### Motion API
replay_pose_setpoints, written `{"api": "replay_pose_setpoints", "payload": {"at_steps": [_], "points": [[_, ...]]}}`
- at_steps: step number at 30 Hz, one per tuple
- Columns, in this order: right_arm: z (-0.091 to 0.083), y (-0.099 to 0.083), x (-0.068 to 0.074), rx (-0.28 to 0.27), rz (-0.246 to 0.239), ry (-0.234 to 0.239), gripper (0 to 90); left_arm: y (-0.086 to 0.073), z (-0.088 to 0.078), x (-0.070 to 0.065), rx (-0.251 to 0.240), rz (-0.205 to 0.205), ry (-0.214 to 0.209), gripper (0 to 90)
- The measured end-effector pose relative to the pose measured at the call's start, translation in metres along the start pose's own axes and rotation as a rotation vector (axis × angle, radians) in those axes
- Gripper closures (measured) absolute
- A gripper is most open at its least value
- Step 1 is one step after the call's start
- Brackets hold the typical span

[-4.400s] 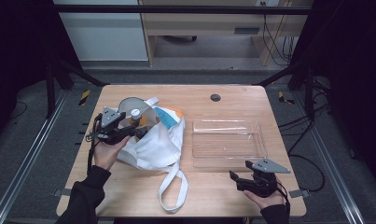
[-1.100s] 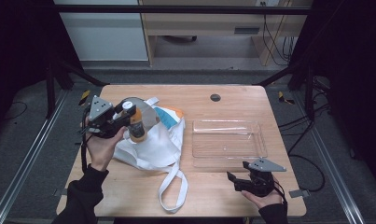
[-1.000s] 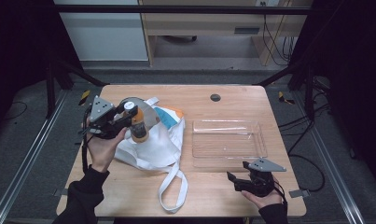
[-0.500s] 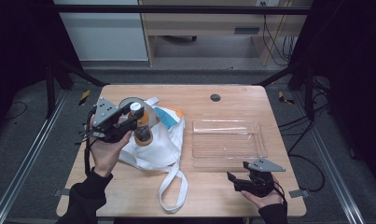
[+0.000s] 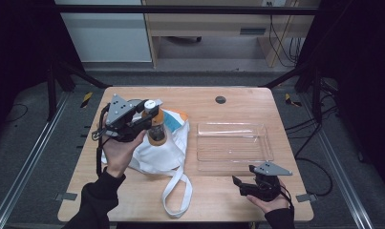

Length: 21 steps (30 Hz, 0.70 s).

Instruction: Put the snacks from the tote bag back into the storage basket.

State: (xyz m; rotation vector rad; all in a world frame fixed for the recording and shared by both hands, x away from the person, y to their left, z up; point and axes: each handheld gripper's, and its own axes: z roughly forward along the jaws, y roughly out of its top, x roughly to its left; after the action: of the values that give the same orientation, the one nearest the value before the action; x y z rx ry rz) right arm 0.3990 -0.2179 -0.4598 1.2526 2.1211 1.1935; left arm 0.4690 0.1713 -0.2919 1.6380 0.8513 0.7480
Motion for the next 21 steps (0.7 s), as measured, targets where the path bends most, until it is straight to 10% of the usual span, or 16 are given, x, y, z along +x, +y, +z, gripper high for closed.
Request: {"api": "replay_pose_setpoints", "payload": {"at_steps": [21], "points": [[0.001, -0.001, 0.001, -0.002, 0.017, 0.01, 18.5, 0.012, 0.027, -0.037, -0.009, 0.011, -0.086, 58.9]]}}
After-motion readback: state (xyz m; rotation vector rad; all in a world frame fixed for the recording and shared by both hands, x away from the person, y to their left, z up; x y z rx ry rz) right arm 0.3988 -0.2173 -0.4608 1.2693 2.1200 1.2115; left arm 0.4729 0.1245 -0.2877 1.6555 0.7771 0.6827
